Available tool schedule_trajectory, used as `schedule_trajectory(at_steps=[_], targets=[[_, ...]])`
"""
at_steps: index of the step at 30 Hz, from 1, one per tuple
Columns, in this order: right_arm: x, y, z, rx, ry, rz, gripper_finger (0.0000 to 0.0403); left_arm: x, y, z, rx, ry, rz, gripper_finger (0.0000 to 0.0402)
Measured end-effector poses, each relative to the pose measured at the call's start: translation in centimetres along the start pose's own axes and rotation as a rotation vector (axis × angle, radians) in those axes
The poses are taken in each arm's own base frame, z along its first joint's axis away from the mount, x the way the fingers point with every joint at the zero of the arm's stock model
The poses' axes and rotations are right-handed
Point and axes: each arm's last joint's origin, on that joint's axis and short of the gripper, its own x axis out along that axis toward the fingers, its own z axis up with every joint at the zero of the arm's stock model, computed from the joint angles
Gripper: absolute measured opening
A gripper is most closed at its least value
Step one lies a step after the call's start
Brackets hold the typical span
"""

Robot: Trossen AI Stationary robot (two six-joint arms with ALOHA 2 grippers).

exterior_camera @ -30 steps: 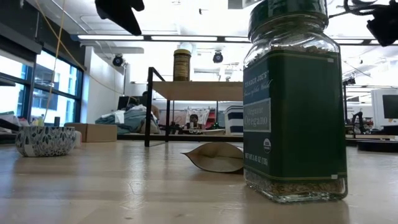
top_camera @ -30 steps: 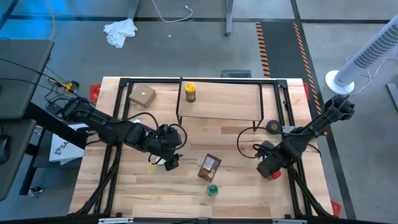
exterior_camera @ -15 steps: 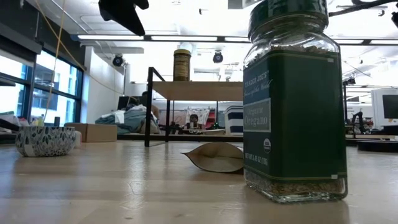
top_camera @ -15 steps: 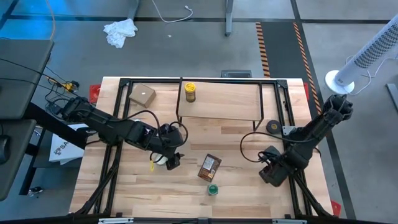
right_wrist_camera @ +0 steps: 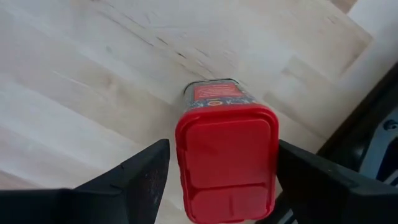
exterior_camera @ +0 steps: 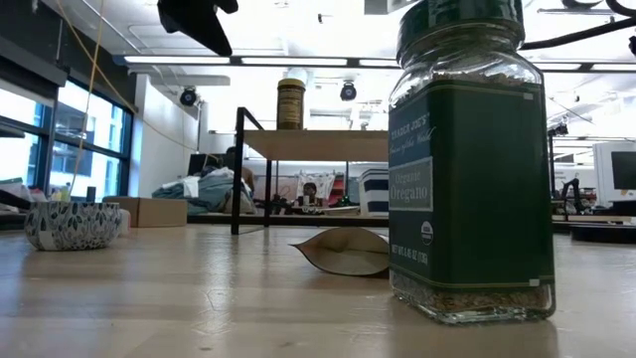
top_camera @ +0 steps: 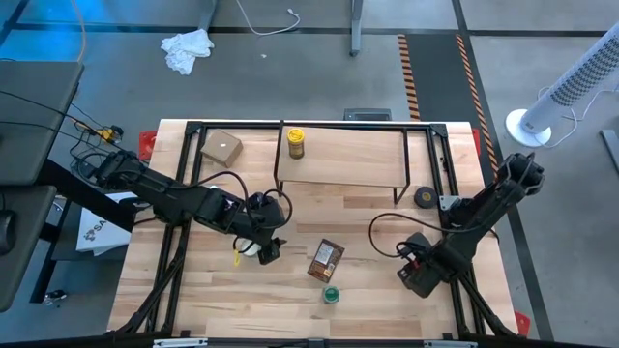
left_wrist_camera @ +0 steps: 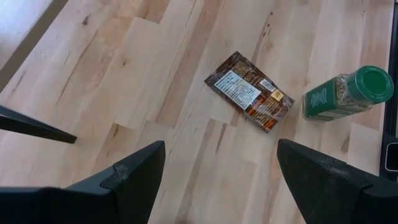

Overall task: Shelf spices
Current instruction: Put the green spice bottle on the shelf

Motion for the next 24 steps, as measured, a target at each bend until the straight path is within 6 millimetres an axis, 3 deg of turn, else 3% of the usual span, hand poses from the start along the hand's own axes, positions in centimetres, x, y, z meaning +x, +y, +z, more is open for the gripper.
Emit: schedule_trajectory(at_steps=[13, 16, 19, 24], targets=[[0.3, 0.2, 0.1, 0.009, -0.009, -0.003, 0.0277, 0.0, 0.0, 0.0, -0.001, 0.002, -0.005, 0.0307], [0.3, 0.2, 0.1, 0.012, -0.027, 0.001, 0.0277, 0.0, -0.5, 0.4, -0.014, -0.016, -0.077, 0.0307], [0.3, 0.2, 0.1, -0.005, -0.029, -0.006, 0.0277, -0.2, -1.4, 0.7, 0.067, -0.034, -0.206, 0.0307], [0.3, 0.2, 0.1, -0.015, -0.02, -0.009, 0.0277, 0.2, -2.8, 0.1, 0.283, -0.051, -0.238, 0.0307]])
